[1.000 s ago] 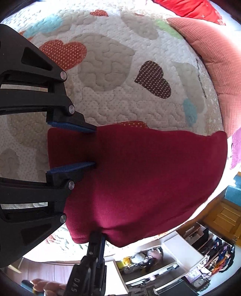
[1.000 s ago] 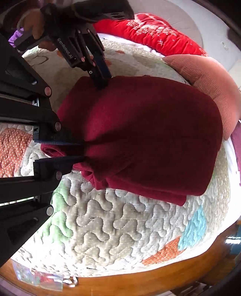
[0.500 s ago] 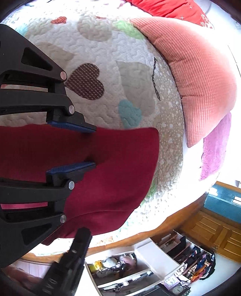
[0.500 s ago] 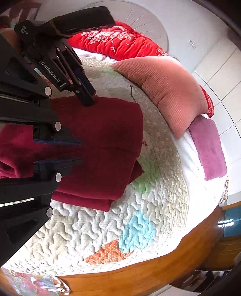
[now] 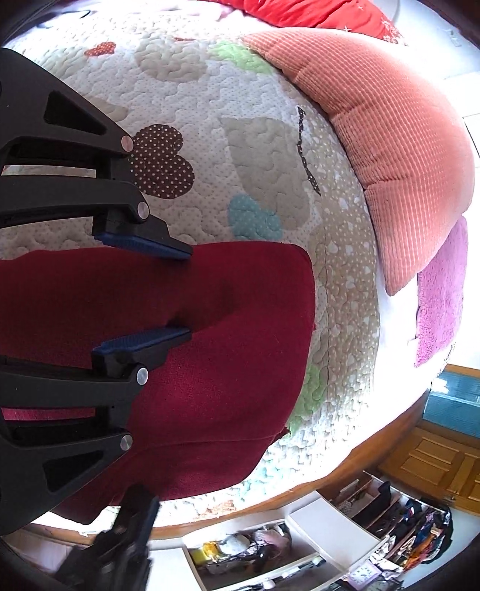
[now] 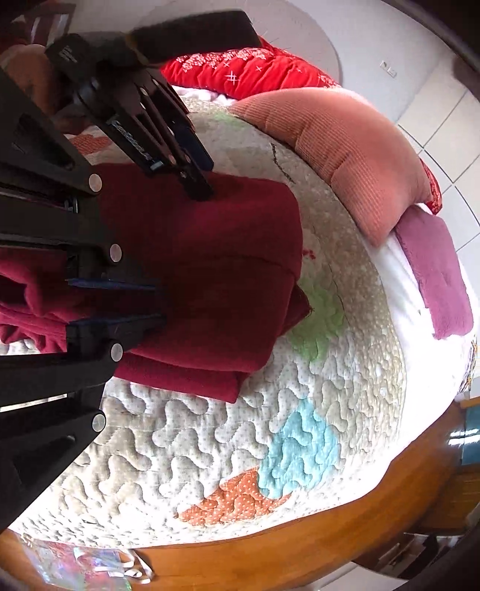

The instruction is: Fold small clothes

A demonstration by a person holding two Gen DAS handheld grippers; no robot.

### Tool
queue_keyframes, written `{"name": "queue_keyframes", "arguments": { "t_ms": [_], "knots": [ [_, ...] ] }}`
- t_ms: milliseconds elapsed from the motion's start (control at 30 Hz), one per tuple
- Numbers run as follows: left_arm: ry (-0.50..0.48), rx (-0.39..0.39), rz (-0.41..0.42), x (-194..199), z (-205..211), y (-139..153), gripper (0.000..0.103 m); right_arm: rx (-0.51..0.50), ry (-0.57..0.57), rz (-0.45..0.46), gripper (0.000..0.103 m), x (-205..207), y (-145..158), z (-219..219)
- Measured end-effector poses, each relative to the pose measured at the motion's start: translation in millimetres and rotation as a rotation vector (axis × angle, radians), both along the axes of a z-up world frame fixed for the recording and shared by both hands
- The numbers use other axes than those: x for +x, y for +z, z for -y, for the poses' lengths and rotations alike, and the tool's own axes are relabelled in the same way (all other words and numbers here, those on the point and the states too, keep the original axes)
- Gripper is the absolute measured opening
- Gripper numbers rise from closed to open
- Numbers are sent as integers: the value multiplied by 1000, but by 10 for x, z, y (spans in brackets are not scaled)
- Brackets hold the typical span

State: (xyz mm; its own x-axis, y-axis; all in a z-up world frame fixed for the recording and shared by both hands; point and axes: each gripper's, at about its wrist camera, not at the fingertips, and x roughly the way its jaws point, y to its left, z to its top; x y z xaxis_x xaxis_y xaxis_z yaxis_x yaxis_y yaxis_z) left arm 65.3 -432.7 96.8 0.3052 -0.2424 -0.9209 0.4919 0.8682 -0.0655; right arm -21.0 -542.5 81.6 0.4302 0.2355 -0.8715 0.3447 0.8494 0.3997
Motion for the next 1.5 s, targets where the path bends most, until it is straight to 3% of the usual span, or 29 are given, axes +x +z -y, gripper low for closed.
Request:
{"name": "queue_keyframes", "arguments": {
  "t_ms": [133,233,333,433,500,567,600,700,867,933,1033,1067,1167,1233,1400,1500],
  "knots": [
    [2,-3,0,-3,-3,-6,38,-63,38,17,10,-321,66,-186],
    [-1,-6,5,-28,-7,8,39,-113,21,-51,11,-414,-178,-204],
    [-11,-7,2,-54,-20,39,40,-68,-29,-56,21,-464,-334,-103],
    [-5,-43,-47,-74,-134,108,40,44,-89,-14,21,-562,-220,43],
    [0,-106,-89,-104,-279,161,41,78,-149,36,32,-685,-125,175],
    [3,-185,-138,-145,-450,175,55,88,-208,76,58,-799,-117,307],
    [9,-230,-163,-166,-542,161,67,105,-227,83,60,-835,-152,364],
    [31,-313,-212,-206,-704,73,71,183,-251,66,61,-799,-365,471],
    [32,-344,-300,-266,-652,-208,72,275,-228,99,61,-612,-591,419],
    [20,-347,-284,-310,-566,-249,79,323,-222,112,62,-531,-649,395],
    [14,-342,-274,-339,-468,-321,81,355,-207,91,62,-437,-751,344],
    [15,-341,-277,-346,-453,-337,81,340,-204,92,55,-415,-753,316],
    [4,-343,-251,-387,-469,-264,64,287,-169,99,38,-400,-582,199],
    [-16,-349,-232,-442,-514,-155,53,274,-134,112,35,-446,-429,113],
    [-9,-333,-239,-807,-883,119,51,293,-25,103,34,-671,-154,-301],
    [15,-294,-261,-1134,-1174,169,51,321,23,61,33,-919,-204,-592]
  ]
}}
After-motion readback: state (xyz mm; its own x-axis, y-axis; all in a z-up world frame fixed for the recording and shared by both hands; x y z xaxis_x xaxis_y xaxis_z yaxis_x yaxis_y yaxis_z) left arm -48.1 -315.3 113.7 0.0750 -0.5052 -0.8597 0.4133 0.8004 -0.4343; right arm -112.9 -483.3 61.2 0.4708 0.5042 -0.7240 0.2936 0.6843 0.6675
